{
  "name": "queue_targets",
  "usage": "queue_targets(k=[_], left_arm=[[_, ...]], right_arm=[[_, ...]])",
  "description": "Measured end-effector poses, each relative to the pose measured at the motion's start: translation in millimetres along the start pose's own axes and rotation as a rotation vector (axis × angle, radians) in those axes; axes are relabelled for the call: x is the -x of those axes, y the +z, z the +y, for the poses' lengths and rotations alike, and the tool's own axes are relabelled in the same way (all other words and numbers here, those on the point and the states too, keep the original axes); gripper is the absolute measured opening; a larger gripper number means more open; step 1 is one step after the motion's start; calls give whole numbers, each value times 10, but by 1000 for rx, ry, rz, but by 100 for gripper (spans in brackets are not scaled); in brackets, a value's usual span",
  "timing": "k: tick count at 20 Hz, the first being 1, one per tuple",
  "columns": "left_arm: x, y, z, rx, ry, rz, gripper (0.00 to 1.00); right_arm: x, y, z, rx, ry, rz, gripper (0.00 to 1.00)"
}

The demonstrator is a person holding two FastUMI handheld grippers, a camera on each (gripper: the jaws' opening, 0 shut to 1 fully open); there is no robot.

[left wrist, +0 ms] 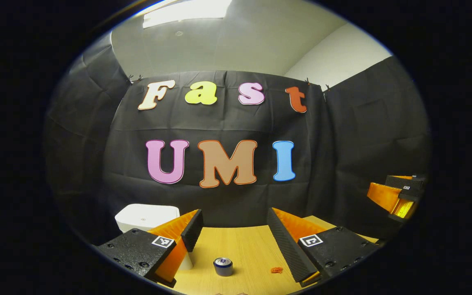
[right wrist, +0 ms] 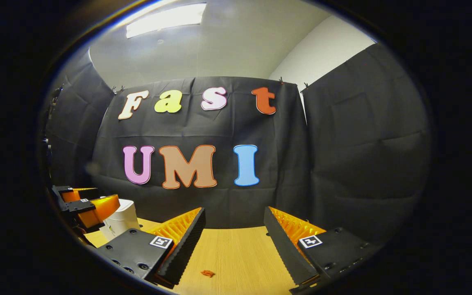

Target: Press the lid of the desktop garbage bin to open it, pick up the crumpled paper on the desktop and throw it into the bin, then pick up the pop can on the desktop and drop it into the bin, and finally close the garbage bin lid.

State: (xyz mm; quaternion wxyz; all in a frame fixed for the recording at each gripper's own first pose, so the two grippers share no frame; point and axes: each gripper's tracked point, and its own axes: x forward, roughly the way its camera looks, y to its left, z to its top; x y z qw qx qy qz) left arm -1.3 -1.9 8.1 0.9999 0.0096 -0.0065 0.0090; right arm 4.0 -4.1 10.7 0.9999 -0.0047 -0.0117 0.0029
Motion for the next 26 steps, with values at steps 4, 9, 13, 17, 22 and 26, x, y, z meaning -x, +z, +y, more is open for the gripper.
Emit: queue_targets(k=[4,9,13,17,22,26], left_arm=[[11,-11,-15,5,4,1,95],[11,-42,-9,7,11,5,95],[17,-43,-11,10,16,1,95],[34,48,-3,24,26,-32,95],[80,95,-11,-1,33,-47,95],[111,91,30,7,58,-48,95]], right_arm=[[-10,-2,1,1,1,-2,96],[-31,-22,14,1,7,6,96],[-38,-19,21,2,12,5,96],[-59,7,38,1,20,-5,96],[-69,-20,64,-23,50,-11,96],[-108,-39,113,-39,72,-2,96]])
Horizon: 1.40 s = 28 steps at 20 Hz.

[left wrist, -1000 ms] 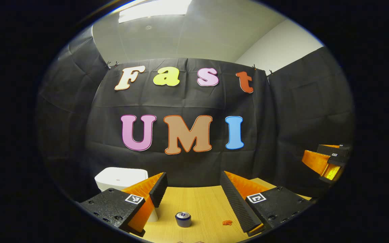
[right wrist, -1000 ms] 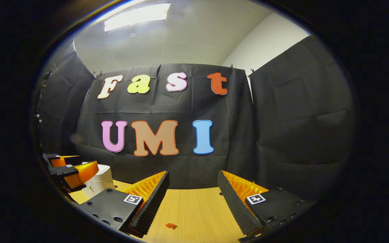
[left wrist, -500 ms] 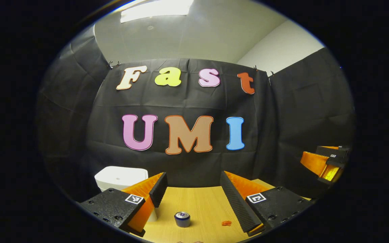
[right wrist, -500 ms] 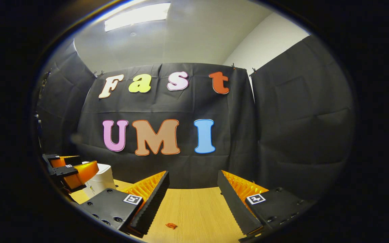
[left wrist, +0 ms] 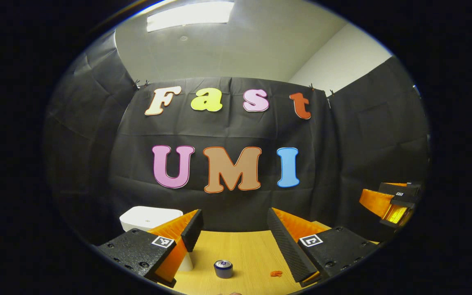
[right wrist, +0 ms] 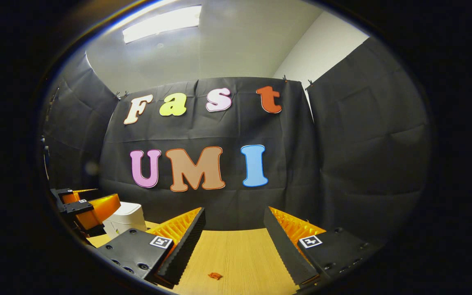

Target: Press the lid of the desktop garbage bin to open it, pick up the crumpled paper on the desktop and throw it into the bin, then pick up the pop can on the desktop and drop it into the bin, and finally close the garbage bin lid.

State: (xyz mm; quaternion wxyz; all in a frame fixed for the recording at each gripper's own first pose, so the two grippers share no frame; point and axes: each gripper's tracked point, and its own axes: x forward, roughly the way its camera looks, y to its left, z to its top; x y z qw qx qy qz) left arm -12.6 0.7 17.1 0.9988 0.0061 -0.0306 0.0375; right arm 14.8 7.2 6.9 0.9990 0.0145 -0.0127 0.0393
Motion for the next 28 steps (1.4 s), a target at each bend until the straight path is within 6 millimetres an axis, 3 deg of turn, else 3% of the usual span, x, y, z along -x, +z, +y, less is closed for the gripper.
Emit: queue_targets(k=[8,13,14,17,19,22,28], left_arm=[[28,-69,1,-29,11,28,93],[36,-148,-115,-27,-29,60,44],[46,-167,-129,-24,-35,68,42],[43,-179,-6,-22,4,75,12],[24,-162,127,-29,42,72,0],[-36,-183,227,-8,40,98,0],[-403,-153,951,-31,128,147,0]], right_arm=[[-7,-7,-8,-1,16,-2,96],[2,-8,-43,5,17,2,96],[12,-17,-47,6,18,3,96],[15,-27,-40,9,23,6,96],[9,-23,-31,10,26,5,96],[10,-18,-15,12,26,3,96],[15,-93,-2,22,14,19,96]])
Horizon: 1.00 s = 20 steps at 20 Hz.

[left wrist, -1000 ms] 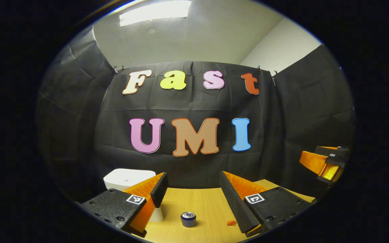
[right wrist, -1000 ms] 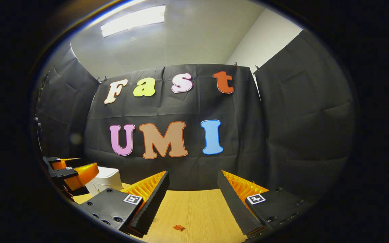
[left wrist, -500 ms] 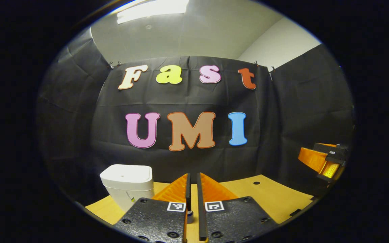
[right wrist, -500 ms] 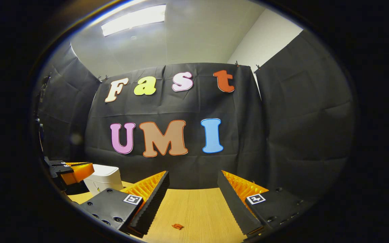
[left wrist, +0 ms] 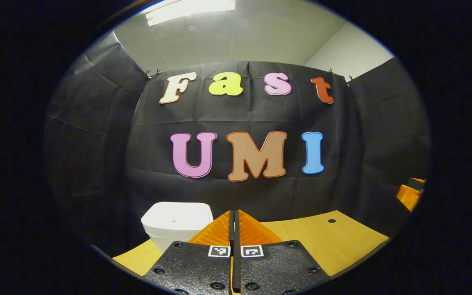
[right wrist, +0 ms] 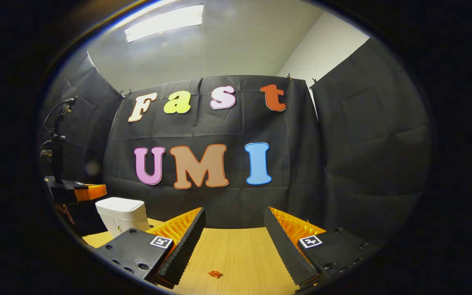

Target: Press the lid of the desktop garbage bin to open it, pick up the crumpled paper on the desktop and throw it into the bin, then pick up the pop can on the desktop and drop it into the bin, and finally close the garbage bin lid.

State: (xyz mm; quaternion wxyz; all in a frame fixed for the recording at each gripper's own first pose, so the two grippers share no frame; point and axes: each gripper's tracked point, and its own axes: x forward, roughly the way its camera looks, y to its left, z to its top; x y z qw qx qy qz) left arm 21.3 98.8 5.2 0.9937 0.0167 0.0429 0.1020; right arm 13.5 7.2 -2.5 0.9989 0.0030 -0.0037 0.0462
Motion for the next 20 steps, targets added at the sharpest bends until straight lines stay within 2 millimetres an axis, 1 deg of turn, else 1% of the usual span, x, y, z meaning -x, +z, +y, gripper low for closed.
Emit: queue_targets(k=[3,6,9,12,14,17,18,19,20], left_arm=[[-281,-54,337,6,41,35,0],[-566,-268,617,22,71,104,0],[-815,-555,897,19,109,173,0],[-965,-793,1075,29,137,228,0],[-1044,-915,1152,32,150,250,0],[-1077,-1091,1247,38,164,280,0],[-1086,-1156,1240,41,159,297,0],[-1043,-1273,1231,44,158,338,0],[-1066,-1249,1236,52,170,308,0]], right_arm=[[8,-50,-9,2,-15,14,96],[35,-67,-34,14,-35,21,96],[58,-79,-53,23,-53,28,96],[78,-95,-66,35,-64,36,96],[91,-108,-72,44,-70,38,96],[80,-109,-53,52,-68,45,96],[80,-112,-48,55,-66,48,96],[79,-118,-42,59,-63,51,96],[74,-123,-45,63,-63,53,96]])
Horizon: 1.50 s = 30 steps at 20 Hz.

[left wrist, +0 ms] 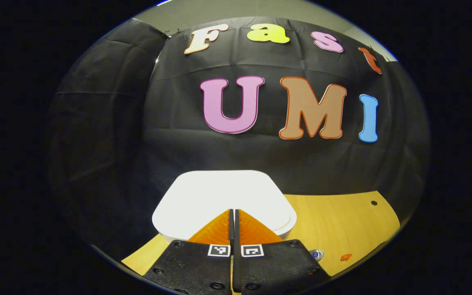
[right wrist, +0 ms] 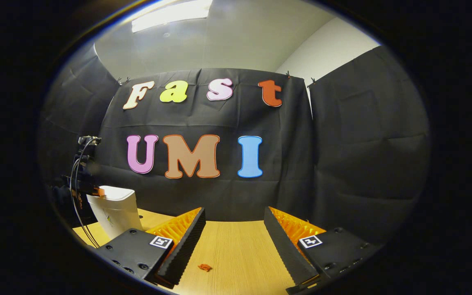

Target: Press the lid of the desktop garbage bin to open it, pick up the crumpled paper on the desktop and throw it into the bin, then pick up the pop can on the desktop and drop it into the bin, and finally close the garbage bin lid.

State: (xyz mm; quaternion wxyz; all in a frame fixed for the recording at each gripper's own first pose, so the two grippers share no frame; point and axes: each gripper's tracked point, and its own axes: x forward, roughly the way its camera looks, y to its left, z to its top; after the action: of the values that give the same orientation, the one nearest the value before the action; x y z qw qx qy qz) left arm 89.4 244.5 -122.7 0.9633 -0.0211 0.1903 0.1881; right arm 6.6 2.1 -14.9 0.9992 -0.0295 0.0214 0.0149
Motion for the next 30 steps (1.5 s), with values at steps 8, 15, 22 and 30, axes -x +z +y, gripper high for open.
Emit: queue_targets(k=[8,15,22,30], left_arm=[[63,215,24,-98,58,-115,0],[516,754,-137,-59,34,-260,64],[1300,919,-428,-44,-41,-405,84],[1924,636,-747,-22,-109,-427,93]], right_arm=[[27,38,-21,-8,11,-14,96],[53,90,53,-20,43,-24,96],[-71,17,152,-36,86,-7,96],[-618,-639,400,-52,163,146,96]])
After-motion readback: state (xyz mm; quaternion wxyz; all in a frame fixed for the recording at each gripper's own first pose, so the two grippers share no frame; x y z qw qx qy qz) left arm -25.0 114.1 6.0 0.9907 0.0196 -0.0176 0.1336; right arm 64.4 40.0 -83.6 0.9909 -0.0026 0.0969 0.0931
